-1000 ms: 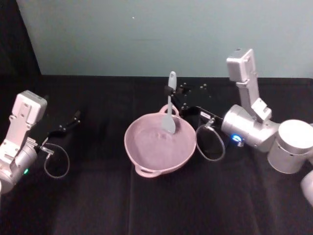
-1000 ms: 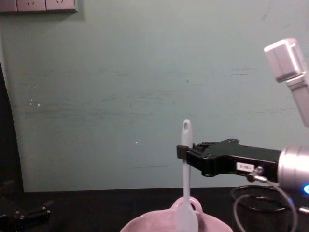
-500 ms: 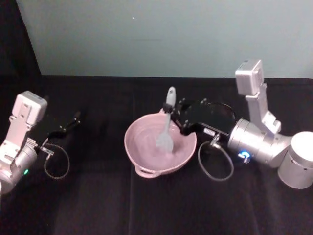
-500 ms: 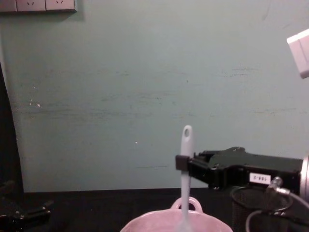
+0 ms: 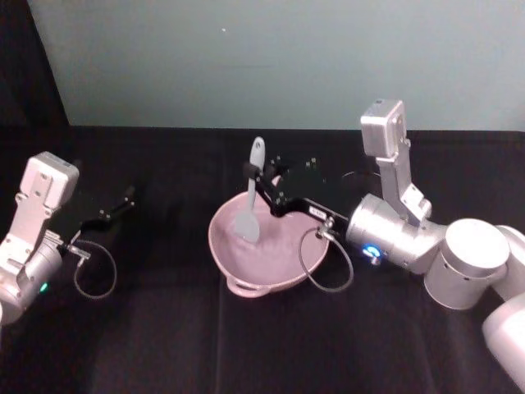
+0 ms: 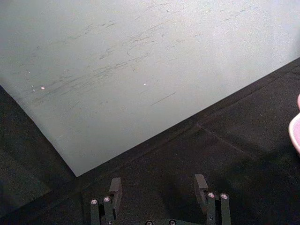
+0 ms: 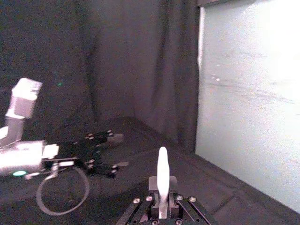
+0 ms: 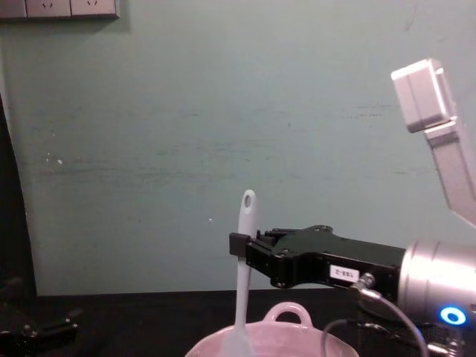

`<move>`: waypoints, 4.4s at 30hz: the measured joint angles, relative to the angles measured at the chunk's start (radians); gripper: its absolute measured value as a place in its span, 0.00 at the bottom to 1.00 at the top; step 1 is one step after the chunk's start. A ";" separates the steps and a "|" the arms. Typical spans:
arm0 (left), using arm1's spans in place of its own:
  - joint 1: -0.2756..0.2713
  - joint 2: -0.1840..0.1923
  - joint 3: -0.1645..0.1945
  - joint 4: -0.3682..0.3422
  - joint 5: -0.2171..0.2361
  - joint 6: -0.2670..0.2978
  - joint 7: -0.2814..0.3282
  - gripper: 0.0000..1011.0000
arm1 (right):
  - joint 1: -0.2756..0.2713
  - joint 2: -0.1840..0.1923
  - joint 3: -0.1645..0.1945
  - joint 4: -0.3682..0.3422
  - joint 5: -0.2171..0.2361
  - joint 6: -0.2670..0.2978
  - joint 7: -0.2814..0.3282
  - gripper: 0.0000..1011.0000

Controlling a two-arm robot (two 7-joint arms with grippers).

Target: Use the one hand to pick up the spoon and stir the clear water in the bowl.

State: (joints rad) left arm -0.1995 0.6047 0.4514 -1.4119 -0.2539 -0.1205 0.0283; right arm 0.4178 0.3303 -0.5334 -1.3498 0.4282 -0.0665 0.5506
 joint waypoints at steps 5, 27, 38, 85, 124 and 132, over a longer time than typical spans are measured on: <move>0.000 0.000 0.000 0.000 0.000 0.000 0.000 1.00 | 0.023 -0.027 0.013 0.056 -0.023 -0.025 -0.030 0.12; 0.000 0.000 0.000 0.000 0.000 0.000 0.000 1.00 | -0.068 0.085 0.080 -0.104 -0.034 0.029 0.000 0.12; 0.000 0.000 0.000 0.000 0.000 0.000 0.000 1.00 | -0.049 0.056 0.024 -0.098 0.023 0.093 0.036 0.12; 0.000 0.000 0.000 0.000 0.000 0.000 0.000 1.00 | -0.090 0.028 0.042 -0.130 -0.028 0.048 -0.014 0.12; 0.000 0.000 0.000 0.000 0.000 0.000 0.000 1.00 | -0.130 0.040 0.090 -0.150 -0.031 0.008 -0.012 0.12; 0.000 0.000 0.000 0.000 0.000 0.000 0.000 1.00 | -0.105 -0.009 0.046 -0.098 -0.013 0.004 -0.009 0.12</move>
State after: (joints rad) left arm -0.1995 0.6047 0.4514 -1.4120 -0.2539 -0.1205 0.0283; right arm 0.3126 0.3217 -0.4874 -1.4478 0.4157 -0.0624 0.5420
